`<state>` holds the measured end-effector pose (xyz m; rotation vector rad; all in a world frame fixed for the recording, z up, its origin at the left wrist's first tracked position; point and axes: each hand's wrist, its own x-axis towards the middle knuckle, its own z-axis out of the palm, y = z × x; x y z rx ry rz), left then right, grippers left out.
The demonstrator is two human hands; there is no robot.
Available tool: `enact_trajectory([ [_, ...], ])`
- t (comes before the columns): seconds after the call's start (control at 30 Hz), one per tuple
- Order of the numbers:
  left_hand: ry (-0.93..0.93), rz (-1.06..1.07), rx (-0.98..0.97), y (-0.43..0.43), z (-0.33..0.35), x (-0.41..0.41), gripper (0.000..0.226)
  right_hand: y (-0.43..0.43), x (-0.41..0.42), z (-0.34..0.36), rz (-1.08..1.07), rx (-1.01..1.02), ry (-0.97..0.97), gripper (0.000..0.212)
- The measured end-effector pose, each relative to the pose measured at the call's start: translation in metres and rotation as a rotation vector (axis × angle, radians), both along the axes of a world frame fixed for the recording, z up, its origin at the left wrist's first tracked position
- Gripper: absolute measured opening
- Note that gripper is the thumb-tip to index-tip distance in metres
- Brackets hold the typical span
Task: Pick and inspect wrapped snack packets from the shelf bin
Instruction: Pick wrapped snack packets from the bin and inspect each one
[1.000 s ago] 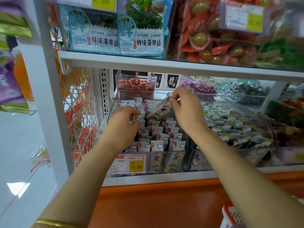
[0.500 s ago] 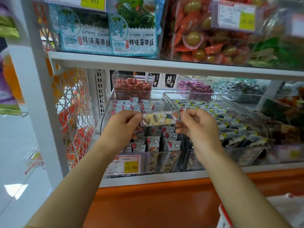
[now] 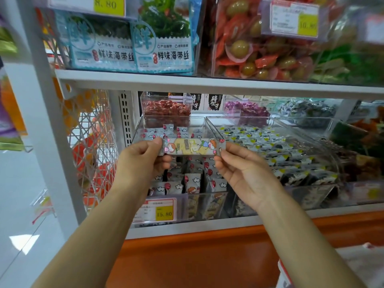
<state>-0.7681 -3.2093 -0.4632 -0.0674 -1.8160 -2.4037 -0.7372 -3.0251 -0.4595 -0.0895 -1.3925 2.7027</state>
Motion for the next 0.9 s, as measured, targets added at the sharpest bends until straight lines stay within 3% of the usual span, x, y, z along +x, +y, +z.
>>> enact_trajectory([
  [0.33,0.043,-0.197,0.088,0.0035,0.0063,0.0054,0.017,0.0039,-0.0005,0.0017,-0.166,-0.105,0.024,0.018],
  [0.43,0.04,-0.217,0.092,0.0017,0.0051,0.0049,0.013,0.0027,0.0001,0.001,-0.235,0.027,0.05,0.015],
  [0.57,0.088,-0.218,-0.056,-0.001,0.0026,0.006,0.023,-0.0001,0.002,-0.0002,-0.272,0.243,0.136,0.015],
  [0.67,0.048,-0.267,-0.033,-0.0012,0.0031,0.0045,0.023,-0.0012,0.002,-0.0021,-0.302,0.406,0.175,0.007],
  [0.9,0.03,-0.175,-0.02,-0.001,0.0011,0.0024,0.01,-0.0008,-0.0005,-0.0056,-0.186,0.57,0.233,0.018],
])
